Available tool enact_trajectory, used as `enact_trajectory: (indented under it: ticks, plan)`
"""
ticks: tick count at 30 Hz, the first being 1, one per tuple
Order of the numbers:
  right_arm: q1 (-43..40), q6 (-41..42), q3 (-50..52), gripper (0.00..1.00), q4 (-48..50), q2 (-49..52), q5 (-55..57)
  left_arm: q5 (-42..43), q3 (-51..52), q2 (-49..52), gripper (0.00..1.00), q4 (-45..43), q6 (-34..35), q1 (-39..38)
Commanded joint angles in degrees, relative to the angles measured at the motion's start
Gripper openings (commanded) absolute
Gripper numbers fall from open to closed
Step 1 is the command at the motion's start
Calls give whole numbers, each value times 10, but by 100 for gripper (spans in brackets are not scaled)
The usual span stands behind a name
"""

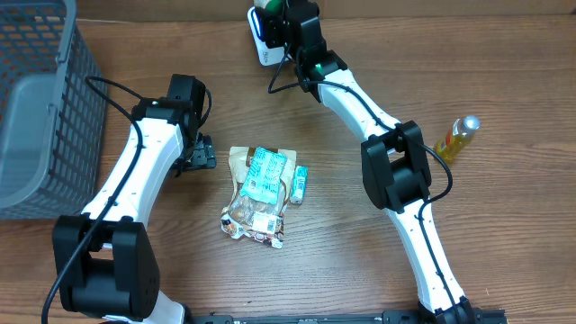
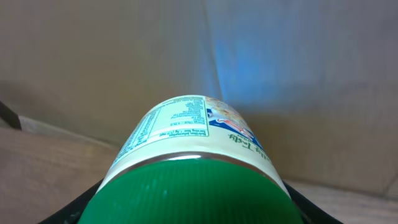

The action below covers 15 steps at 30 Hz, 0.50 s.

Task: Scan the item barcode
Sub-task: 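Hold the jar under the white barcode scanner with right gripper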

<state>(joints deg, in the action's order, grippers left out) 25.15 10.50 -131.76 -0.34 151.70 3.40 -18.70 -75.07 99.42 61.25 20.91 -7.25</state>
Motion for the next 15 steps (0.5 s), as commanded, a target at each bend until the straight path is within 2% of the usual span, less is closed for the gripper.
enact_trajectory:
  ticks: [1, 15]
  plan:
    - [0, 1, -6, 34, -15, 11, 4, -8, -10, -11, 100, -1, 8, 1]
    - [0, 1, -11, 31, 3, -5, -26, -8, -10, -11, 100, -1, 8, 1]
